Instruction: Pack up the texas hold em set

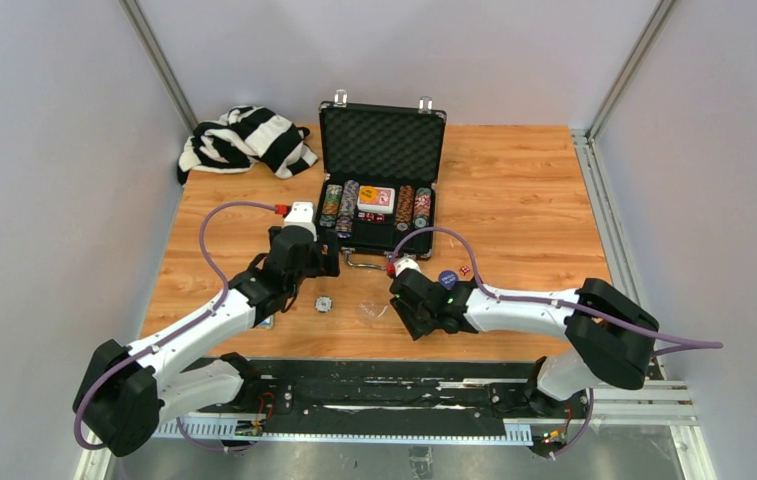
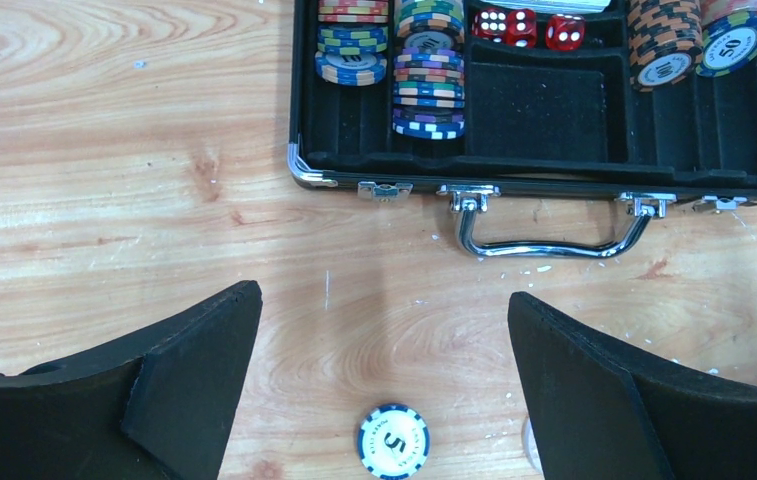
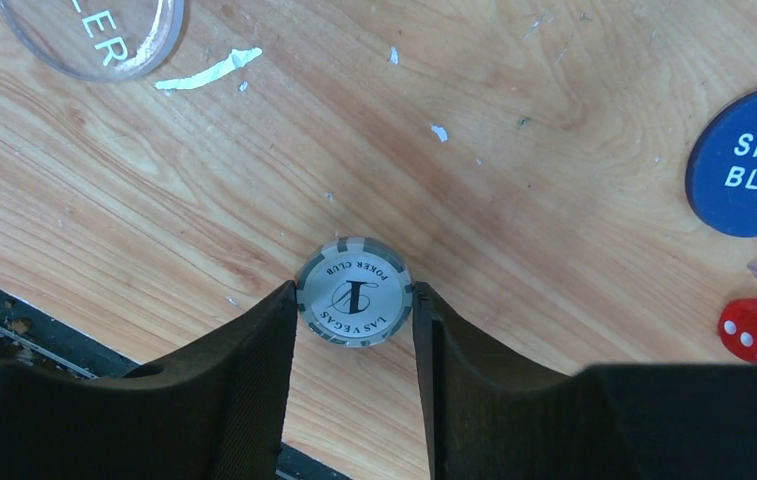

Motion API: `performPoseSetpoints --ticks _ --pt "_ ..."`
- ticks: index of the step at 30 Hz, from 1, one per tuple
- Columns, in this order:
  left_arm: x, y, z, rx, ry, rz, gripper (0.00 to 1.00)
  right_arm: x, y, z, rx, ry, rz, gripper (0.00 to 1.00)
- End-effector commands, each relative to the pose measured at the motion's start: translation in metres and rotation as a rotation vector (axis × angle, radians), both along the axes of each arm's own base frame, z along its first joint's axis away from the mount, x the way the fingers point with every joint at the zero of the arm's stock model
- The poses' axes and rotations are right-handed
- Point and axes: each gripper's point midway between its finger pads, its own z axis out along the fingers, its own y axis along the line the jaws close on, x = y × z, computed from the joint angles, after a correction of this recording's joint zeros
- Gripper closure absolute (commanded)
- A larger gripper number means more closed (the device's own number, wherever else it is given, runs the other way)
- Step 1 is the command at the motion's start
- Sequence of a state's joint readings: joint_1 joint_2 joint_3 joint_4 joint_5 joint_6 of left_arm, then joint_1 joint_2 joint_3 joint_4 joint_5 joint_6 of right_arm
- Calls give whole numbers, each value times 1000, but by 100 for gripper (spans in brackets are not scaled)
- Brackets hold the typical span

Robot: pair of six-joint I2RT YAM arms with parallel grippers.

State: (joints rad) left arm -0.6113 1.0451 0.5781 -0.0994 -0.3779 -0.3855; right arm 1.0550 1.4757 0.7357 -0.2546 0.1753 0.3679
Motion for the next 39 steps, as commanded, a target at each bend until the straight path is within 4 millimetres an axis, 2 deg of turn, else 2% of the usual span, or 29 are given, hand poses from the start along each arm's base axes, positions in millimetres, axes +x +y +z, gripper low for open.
performPoseSetpoints --ticks 1,7,12,15,18,22,26,34,39 --pt "4 -6 12 -42 -22 13 2 -12 -23 -10 -95 22 -25 57" --pt "2 -12 12 -68 -12 -7 2 -9 -23 -5 -92 5 -28 60" --pt "-3 -31 11 -145 14 -76 2 -1 -15 12 -73 -32 -15 60" --pt "-7 -49 11 -205 30 -159 0 5 -11 23 -67 -59 -4 60" --pt "-18 -77 13 -272 78 -304 1 11 -8 32 -57 -90 0 61" --pt "-34 -111 13 -358 193 -465 2 15 -7 44 -36 -130 12 60" --pt "-47 -137 4 -437 328 -572 3 17 -8 60 11 -175 20 61" --pt "-52 -168 0 -570 439 -663 7 11 -1 88 158 -220 54 61" --pt "-61 -183 7 -646 483 -753 8 11 1 94 184 -228 66 60"
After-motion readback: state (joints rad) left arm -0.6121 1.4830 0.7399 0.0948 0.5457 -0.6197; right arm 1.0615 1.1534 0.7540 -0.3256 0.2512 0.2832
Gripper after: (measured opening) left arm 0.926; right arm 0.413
